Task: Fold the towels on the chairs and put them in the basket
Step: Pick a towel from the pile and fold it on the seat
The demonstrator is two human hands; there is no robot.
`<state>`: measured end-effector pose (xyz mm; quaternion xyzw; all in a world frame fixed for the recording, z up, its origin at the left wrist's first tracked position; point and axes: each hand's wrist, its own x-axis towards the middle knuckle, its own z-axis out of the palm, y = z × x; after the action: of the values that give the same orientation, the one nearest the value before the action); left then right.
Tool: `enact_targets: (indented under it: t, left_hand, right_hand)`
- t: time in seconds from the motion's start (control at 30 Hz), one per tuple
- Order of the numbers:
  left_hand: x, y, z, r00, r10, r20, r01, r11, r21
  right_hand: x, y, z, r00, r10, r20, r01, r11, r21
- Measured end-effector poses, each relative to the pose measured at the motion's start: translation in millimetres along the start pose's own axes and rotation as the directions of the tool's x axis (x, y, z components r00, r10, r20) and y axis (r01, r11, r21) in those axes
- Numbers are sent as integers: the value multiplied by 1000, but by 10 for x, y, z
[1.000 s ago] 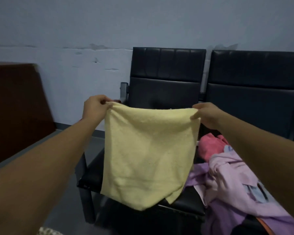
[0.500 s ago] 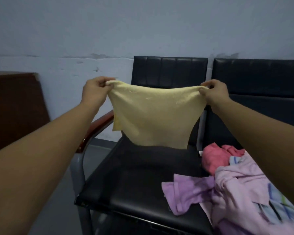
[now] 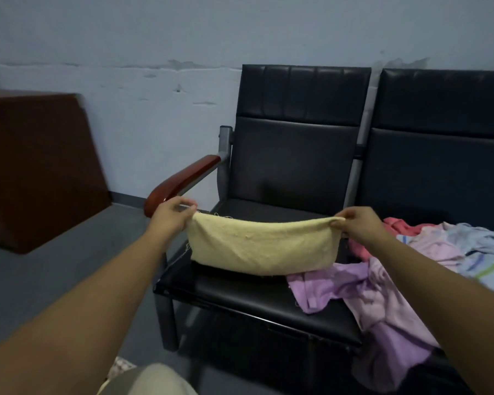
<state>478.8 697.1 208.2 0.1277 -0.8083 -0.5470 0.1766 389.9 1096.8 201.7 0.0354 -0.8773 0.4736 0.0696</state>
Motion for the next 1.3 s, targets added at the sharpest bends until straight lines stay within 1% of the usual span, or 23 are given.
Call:
enact_targets:
  t: [0.03,0.07,0.13,0.2,0.23,0.3,0.37,0.4,0.43,0.5,0.6,0.7,0.73,0.8,0.9,1.0,1.1,1.23,1.3]
  left_hand:
    - [-28,-3,-8,999,-26,40,28,997,-66]
    - [-60,6,-30,996,-20,91,25,998,-56]
    - [-97,26,-72,983,21,181,-40,994,104]
    - [-94,44,-84,983,60,175,-102,964,246]
    - [-93,56,-79,986,79,146,-118,952,281]
    - [-87,83,-66,988,126,87,-146,948,282]
    - [-107,123,-52,985,154,71,-167,959,230]
    - [-118,133,-44,986,146,82,-161,965,209]
    - [-124,135,-41,986,128,104,-147,968,202]
    - [-139,130,-31,980,75,182,-109,976,186]
    - [-144,85,-18,967,-4,255,-49,978,201]
    - [-148,-3,-4,968,-17,251,-44,972,233]
    - [-143,-50,10,968,-16,250,-49,967,249]
    - [-103,-199,63,972,-12,234,-57,957,283]
    - [-12,-431,190,987,-9,158,-41,949,311]
    - [170,-601,355,995,-15,99,-17,950,312]
    - [389,-723,539,998,-59,25,49,954,297]
    - [722,-826,733,985,-93,-144,131,949,286]
    - [830,-940,813,976,-151,-160,196,926,322]
  right_hand:
    - [-40,14,1,1000,-4,-7,4,1000,12]
    - [-63,27,-1,1000,-2,-19,3,1000,23]
    - [-79,47,-14,999,5,-39,-3,999,44]
    - [-82,55,-16,999,2,-49,0,999,49]
    - [-91,46,-12,999,-8,-54,11,998,57]
    - [-107,13,-20,997,-6,-74,13,995,99]
    - [-117,-38,-37,996,49,-76,-34,981,193]
    - [-120,-51,-49,994,91,-58,-74,965,251]
    - [-116,-63,-53,991,127,-29,-112,945,306]
    - [-113,-54,-51,982,187,25,-184,916,357]
    - [-137,-20,-36,962,261,77,-272,903,333]
    - [-175,46,-2,927,348,144,-375,880,292]
    - [-186,75,11,916,368,160,-398,884,246]
    - [-180,154,57,916,365,166,-388,911,139]
    - [-144,261,166,944,284,169,-291,957,13]
    - [19,391,320,966,217,138,-204,974,-99]
    - [277,440,481,977,186,100,-172,976,-137]
    - [680,474,749,990,136,34,-130,983,-126]
    - [834,560,942,990,141,18,-137,980,-144]
